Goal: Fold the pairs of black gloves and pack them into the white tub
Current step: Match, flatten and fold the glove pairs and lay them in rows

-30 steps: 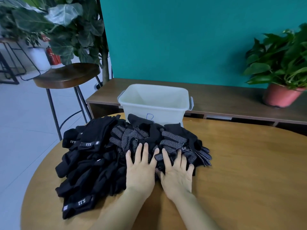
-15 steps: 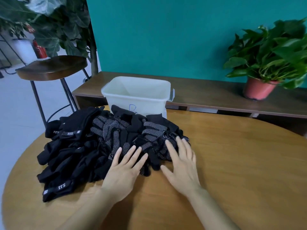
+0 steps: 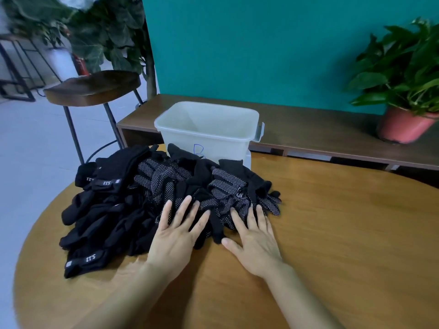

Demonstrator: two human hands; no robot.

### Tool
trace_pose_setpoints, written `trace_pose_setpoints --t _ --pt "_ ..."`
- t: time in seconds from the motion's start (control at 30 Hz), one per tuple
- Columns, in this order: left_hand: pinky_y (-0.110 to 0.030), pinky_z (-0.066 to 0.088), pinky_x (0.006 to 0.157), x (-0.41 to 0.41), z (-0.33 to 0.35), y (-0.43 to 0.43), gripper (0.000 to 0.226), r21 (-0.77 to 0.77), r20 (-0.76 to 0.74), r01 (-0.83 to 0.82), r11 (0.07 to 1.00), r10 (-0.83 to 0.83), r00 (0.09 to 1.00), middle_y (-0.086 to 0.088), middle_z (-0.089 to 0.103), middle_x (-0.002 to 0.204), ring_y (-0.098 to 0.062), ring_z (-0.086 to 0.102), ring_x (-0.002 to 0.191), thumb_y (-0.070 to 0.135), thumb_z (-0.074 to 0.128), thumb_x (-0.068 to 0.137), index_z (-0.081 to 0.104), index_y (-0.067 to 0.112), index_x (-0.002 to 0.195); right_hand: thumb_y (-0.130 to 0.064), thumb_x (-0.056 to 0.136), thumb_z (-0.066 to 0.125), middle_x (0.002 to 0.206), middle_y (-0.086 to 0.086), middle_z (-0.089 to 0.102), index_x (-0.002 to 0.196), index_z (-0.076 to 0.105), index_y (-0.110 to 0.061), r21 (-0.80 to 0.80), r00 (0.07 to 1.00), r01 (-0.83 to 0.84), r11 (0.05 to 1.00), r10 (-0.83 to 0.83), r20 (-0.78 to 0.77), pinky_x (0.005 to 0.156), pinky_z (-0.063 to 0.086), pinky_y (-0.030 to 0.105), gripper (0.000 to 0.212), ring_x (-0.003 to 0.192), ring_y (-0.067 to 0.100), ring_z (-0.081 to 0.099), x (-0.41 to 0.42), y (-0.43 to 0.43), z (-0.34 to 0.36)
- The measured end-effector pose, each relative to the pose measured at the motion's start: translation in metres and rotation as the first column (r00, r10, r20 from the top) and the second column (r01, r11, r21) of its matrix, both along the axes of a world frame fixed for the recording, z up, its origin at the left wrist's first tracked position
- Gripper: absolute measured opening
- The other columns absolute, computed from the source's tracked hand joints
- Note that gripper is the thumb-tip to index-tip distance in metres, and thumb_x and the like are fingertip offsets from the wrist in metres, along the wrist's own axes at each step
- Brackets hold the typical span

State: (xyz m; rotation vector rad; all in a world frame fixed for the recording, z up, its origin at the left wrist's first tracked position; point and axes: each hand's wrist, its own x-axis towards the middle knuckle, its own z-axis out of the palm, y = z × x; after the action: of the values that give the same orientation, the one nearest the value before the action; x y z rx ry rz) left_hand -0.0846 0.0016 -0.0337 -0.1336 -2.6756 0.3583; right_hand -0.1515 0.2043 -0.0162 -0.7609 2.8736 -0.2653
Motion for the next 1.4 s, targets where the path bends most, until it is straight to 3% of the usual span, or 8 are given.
trace_pose_setpoints --t 0.13,0.27,0.53,0.73,0.93,1.2,1.33,1.4 --pt "-0.059 0.009 0.119 0.014 0.003 0.003 0.068 0.042 0.029 0.042 0.998 -0.043 0.999 -0.011 0.050 0.149 -0.027 0.031 0.147 0.012 0.055 0.076 0.052 0.017 0.144 -0.059 0.100 0.032 0.162 0.001 -0.020 0.153 -0.009 -0.045 -0.096 0.999 -0.041 0.995 0.043 0.021 0.116 -0.015 0.033 0.068 0.146 0.018 -0.028 0.011 0.030 0.011" --pt "-0.060 0.018 0.115 0.021 0.021 0.002 0.059 0.084 -0.007 0.085 0.993 -0.084 0.996 -0.009 0.055 0.144 -0.023 0.046 0.138 0.027 0.042 0.078 0.062 0.016 0.133 -0.052 0.102 0.037 0.165 -0.005 -0.002 0.155 0.005 -0.042 -0.184 0.999 -0.021 0.983 0.012 -0.050 0.118 -0.009 0.030 0.063 0.148 0.009 -0.022 0.014 0.058 0.022" --pt "-0.059 0.020 0.113 -0.046 0.075 0.014 0.037 0.183 -0.224 0.095 0.979 -0.052 0.973 -0.002 0.065 0.130 -0.022 0.058 0.124 0.020 0.054 0.088 0.067 0.018 0.123 -0.026 0.100 0.052 0.121 0.002 0.067 0.132 0.062 -0.024 -0.528 0.934 0.184 0.829 -0.315 -0.170 0.100 0.027 0.037 0.033 0.135 0.017 0.038 -0.032 0.042 0.057" --pt "-0.059 0.018 0.111 -0.094 0.072 0.004 0.035 0.154 -0.224 0.086 0.984 -0.050 0.973 -0.004 0.068 0.123 -0.025 0.063 0.117 0.011 0.073 0.083 0.069 0.015 0.118 -0.042 0.099 0.050 0.106 -0.005 0.069 0.117 0.071 -0.028 -0.483 0.945 0.222 0.847 -0.309 -0.108 0.092 0.028 0.034 0.030 0.121 0.016 0.040 -0.088 -0.008 0.077" --pt "-0.058 0.021 0.109 -0.115 0.054 -0.009 0.039 0.144 -0.214 0.049 0.988 -0.018 0.977 -0.001 0.071 0.119 -0.023 0.065 0.114 0.028 0.042 0.092 0.072 0.017 0.113 -0.063 0.091 0.049 0.115 -0.003 0.065 0.119 0.068 -0.026 -0.332 0.922 0.375 0.865 -0.385 0.040 0.087 0.029 0.038 0.050 0.121 0.022 0.039 -0.117 -0.043 0.058" --pt "-0.055 0.019 0.111 -0.099 0.070 -0.017 0.040 0.218 -0.158 0.052 0.974 -0.017 0.987 0.002 0.069 0.121 -0.021 0.063 0.115 0.028 0.040 0.092 0.069 0.018 0.118 -0.032 0.087 0.067 0.080 -0.012 0.066 0.070 0.065 -0.032 -0.697 0.925 0.372 0.613 -0.311 0.220 0.098 0.030 0.039 0.017 0.107 0.020 0.055 -0.108 -0.044 0.080" --pt "-0.041 0.019 0.114 -0.085 0.119 -0.014 0.041 0.542 -0.057 0.008 0.840 0.027 0.998 0.007 0.063 0.130 -0.020 0.055 0.124 0.037 0.046 0.100 0.054 0.023 0.138 -0.018 0.083 0.074 0.077 -0.011 0.072 0.075 0.072 -0.029 -0.880 0.955 0.289 0.376 -0.046 0.294 0.090 0.050 0.031 0.014 0.080 0.006 0.067 -0.089 -0.036 0.128" --pt "-0.035 0.028 0.115 -0.076 0.150 -0.009 0.052 0.824 0.019 0.026 0.566 -0.073 0.997 0.011 0.057 0.137 -0.010 0.049 0.130 0.038 0.060 0.097 0.047 0.023 0.146 -0.002 0.089 0.067 0.074 -0.005 0.070 0.080 0.069 -0.016 -0.922 0.957 0.242 0.301 0.083 0.278 0.073 0.051 0.021 0.017 0.067 0.003 0.065 -0.075 -0.028 0.158"
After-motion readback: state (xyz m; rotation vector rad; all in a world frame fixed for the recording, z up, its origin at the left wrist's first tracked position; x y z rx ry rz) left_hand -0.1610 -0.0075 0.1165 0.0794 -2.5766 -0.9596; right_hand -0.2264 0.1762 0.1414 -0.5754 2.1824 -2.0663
